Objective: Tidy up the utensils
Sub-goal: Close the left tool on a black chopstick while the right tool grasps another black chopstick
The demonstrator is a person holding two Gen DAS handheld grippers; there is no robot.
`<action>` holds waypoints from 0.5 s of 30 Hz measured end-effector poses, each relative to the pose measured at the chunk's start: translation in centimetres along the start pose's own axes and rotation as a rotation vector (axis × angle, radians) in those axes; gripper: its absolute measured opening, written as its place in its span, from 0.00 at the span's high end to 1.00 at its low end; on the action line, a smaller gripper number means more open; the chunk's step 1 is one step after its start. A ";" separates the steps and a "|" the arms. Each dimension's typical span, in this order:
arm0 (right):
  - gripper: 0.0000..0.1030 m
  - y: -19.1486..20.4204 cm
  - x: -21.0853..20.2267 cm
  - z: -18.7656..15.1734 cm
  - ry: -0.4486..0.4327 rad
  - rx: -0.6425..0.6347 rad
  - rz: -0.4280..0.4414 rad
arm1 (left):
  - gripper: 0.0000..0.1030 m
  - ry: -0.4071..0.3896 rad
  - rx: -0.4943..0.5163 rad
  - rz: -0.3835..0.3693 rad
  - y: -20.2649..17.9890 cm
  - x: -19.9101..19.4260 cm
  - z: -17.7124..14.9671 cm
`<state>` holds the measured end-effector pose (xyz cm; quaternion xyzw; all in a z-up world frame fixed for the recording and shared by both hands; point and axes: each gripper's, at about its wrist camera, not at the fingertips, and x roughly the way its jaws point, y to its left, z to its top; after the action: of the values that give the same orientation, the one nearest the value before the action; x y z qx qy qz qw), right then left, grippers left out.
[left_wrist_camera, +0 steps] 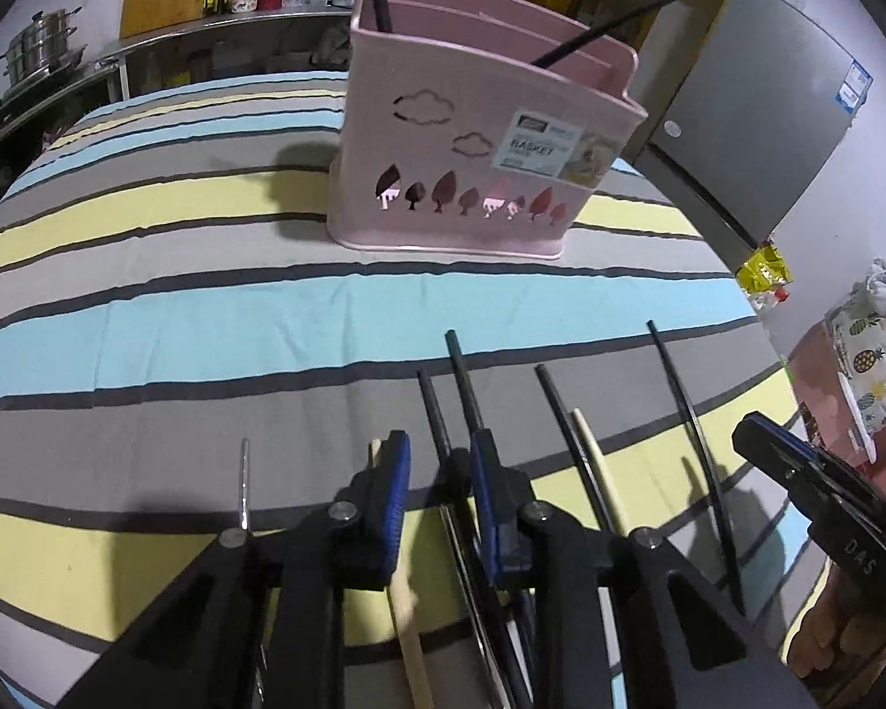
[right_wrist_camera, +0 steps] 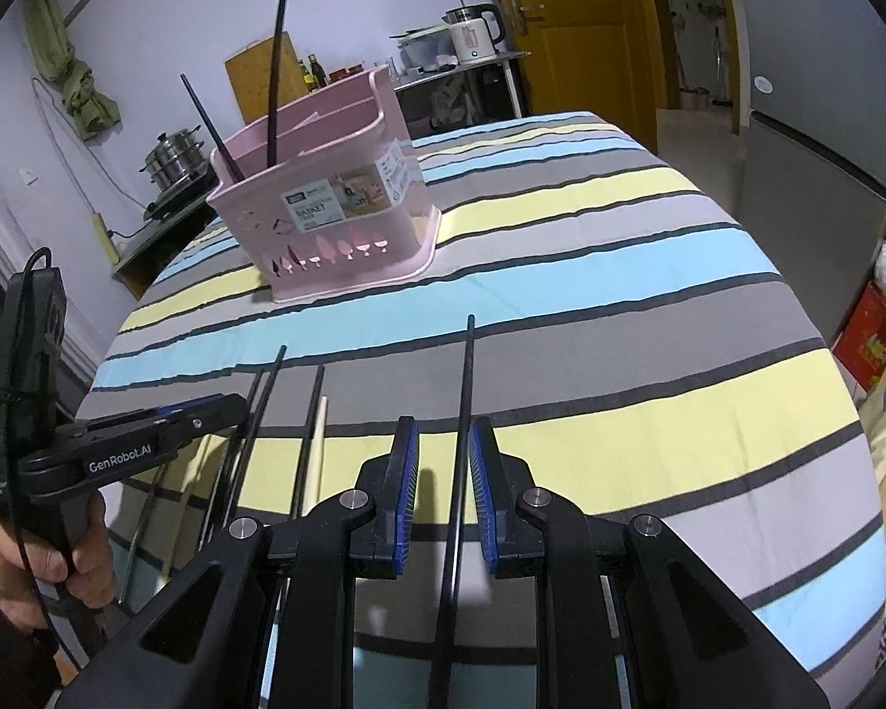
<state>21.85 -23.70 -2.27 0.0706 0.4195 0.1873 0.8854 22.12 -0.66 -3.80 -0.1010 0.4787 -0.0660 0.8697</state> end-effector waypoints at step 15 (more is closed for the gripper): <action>0.82 0.2 3.7 1.0 0.086 -0.030 -0.056 | 0.81 0.008 0.131 0.091 -1.9 0.9 0.2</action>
<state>24.67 -22.06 -4.25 0.0375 0.4562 0.1716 0.8724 22.74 -2.67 -3.95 -0.0218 0.4809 -0.0580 0.8746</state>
